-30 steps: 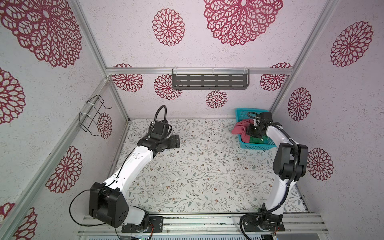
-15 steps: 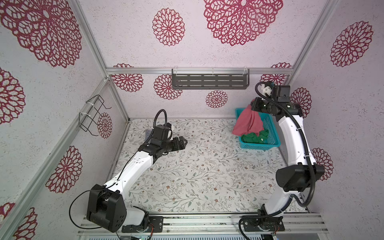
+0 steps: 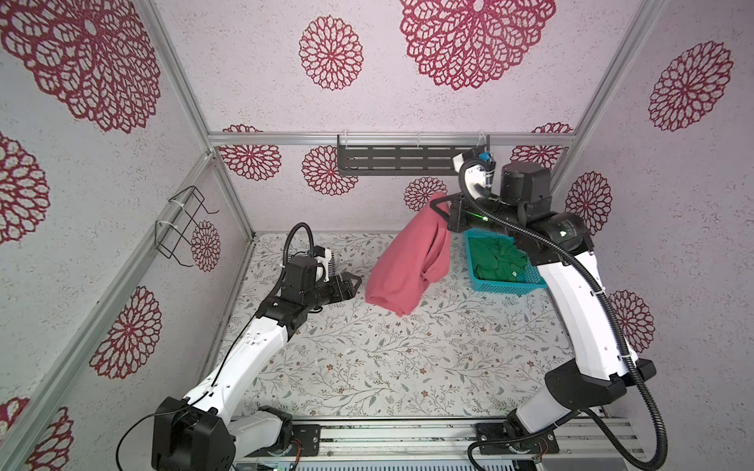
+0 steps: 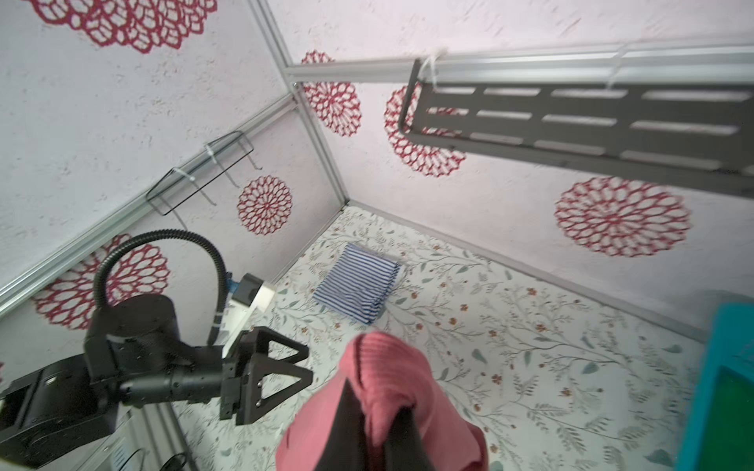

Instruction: Fold and stack the tank tops

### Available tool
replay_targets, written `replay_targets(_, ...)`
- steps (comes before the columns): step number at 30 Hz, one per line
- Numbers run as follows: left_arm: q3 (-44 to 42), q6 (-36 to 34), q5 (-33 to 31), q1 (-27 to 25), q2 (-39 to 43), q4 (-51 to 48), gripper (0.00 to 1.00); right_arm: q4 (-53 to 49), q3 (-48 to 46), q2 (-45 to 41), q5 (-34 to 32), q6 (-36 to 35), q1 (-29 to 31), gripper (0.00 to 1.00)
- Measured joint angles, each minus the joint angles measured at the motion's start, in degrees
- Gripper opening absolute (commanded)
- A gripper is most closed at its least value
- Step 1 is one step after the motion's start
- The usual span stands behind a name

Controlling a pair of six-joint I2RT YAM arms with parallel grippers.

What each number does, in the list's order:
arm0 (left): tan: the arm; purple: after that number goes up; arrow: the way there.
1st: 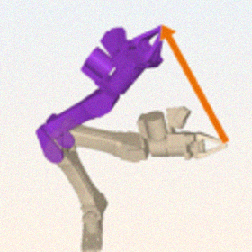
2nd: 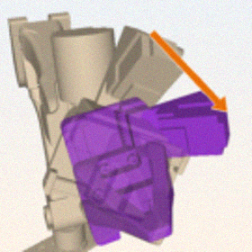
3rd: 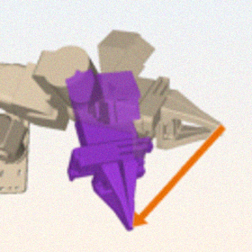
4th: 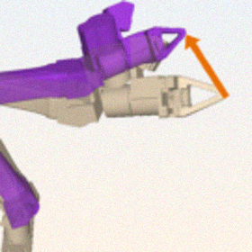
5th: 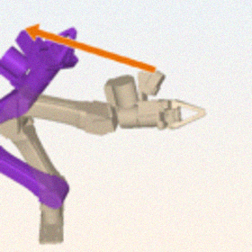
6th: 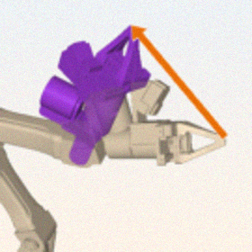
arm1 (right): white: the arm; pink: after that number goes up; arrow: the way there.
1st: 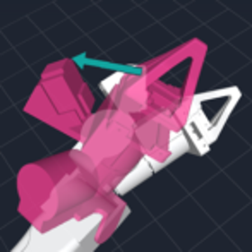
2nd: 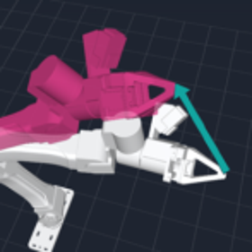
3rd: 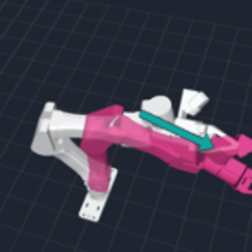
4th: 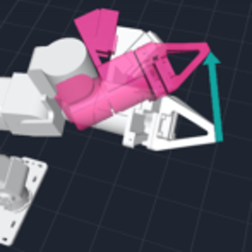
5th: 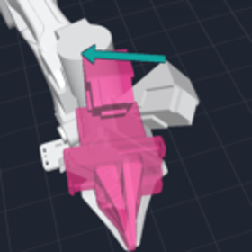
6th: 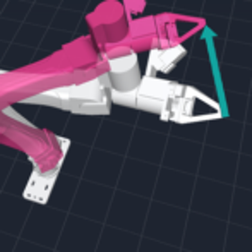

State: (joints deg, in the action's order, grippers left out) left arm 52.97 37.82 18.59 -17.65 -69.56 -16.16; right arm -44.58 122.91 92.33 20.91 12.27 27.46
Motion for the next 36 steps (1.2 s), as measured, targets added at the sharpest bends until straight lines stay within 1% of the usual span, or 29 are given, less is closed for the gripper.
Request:
replay_targets(2, -1.62, 0.61, -0.22, 0.68, -0.55, -0.09, 0.69, 2.38, -5.05, 0.68, 0.50, 1.18, 0.26, 0.00)
replay_targets(3, -2.12, 0.74, -0.68, 0.94, -0.94, -0.46, 0.67, 3.26, -7.39, 1.60, 0.35, 1.62, 0.13, 0.09)
replay_targets(4, -2.36, 0.81, -1.60, 1.16, -1.40, -1.20, 0.65, 3.67, -9.05, 3.19, 0.09, 2.05, -0.31, 0.23)
replay_targets(5, -2.36, 0.76, -2.40, 1.29, -1.86, -1.90, 0.64, 3.69, -9.75, 4.85, -0.46, 2.36, -0.79, 0.35)
replay_targets(6, -2.34, 0.70, -3.63, 1.38, -2.34, -2.71, 0.64, 3.80, -10.14, 7.30, -1.73, 2.38, -1.66, 0.42)
replay_targets(7, -2.34, 0.52, -4.74, 1.44, -2.71, -3.48, 0.63, 3.93, -10.25, 10.03, -3.30, 2.60, -2.82, 0.48)
replay_targets(9, -2.10, 0.11, -6.91, 1.42, -3.34, -5.73, 0.63, 3.61, -10.54, 14.69, -7.56, 2.40, -5.42, 0.54)
replay_targets(11, -1.99, -0.11, -8.92, 1.07, -3.78, -7.52, 0.61, 3.41, -12.83, 17.14, -12.70, 1.88, -7.21, 0.55)
replay_targets(13, -1.99, -0.09, -10.88, 0.44, -4.00, -9.22, 0.59, 2.97, -18.27, 16.87, -18.14, 1.62, -8.68, 0.55)
replay_targets(15, -2.03, 0.17, -11.98, -0.66, -4.59, -9.99, 0.55, 2.51, -24.11, 14.69, -21.59, 1.53, -8.17, 0.55)
replay_targets(17, -2.38, 0.81, -12.61, -1.90, -5.97, -9.79, 0.51, 2.80, -30.29, 11.08, -23.65, 1.86, -5.95, 0.54)
replay_targets(19, -3.10, 1.92, -12.72, -3.21, -8.35, -8.96, 0.51, 3.91, -37.13, 6.34, -23.54, 2.60, -1.81, 0.54)
replay_targets(21, -3.41, 3.28, -12.59, -4.50, -11.96, -7.87, 0.50, 5.64, -42.47, 2.89, -21.84, 3.82, 2.89, 0.54)
replay_targets(23, -3.39, 4.68, -12.37, -5.86, -16.37, -6.08, 0.52, 7.98, -45.99, 1.92, -19.98, 5.25, 7.06, 0.56)
replay_targets(24, -3.37, 5.46, -12.17, -6.56, -18.71, -5.22, 0.54, 9.73, -47.78, 2.12, -18.97, 6.01, 8.72, 0.59)
replay_targets(26, -3.32, 6.75, -11.74, -7.78, -22.77, -3.89, 0.58, 12.81, -50.95, 3.32, -17.31, 7.76, 10.01, 0.63)
replay_targets(29, -1.99, 8.35, -11.72, -9.16, -26.97, -2.21, 0.58, 17.68, -54.23, 6.93, -15.93, 10.43, 10.03, 0.62)
replay_targets(30, -1.05, 8.83, -11.78, -9.40, -27.74, -0.74, 0.54, 19.12, -54.60, 8.63, -15.87, 11.21, 10.01, 0.60)
replay_targets(31, -0.26, 9.16, -11.61, -9.55, -28.72, 0.33, 0.47, 20.17, -54.66, 10.10, -15.89, 11.80, 9.97, 0.57)
replay_targets(33, 1.09, 10.19, -11.82, -9.77, -31.52, 2.38, 0.30, 22.64, -54.62, 13.00, -15.91, 13.07, 9.92, 0.43)
replay_targets(34, 1.51, 10.49, -11.98, -9.81, -32.46, 3.34, 0.20, 23.41, -54.62, 13.90, -15.91, 13.46, 9.90, 0.34)
replay_targets(35, 1.86, 10.86, -12.31, -9.84, -33.16, 3.98, 0.09, 23.98, -54.62, 14.49, -16.04, 13.77, 9.86, 0.22)
replay_targets(36, 1.99, 11.15, -12.90, -9.84, -33.70, 4.37, 0.00, 24.15, -54.60, 14.62, -16.13, 13.88, 9.79, 0.11)
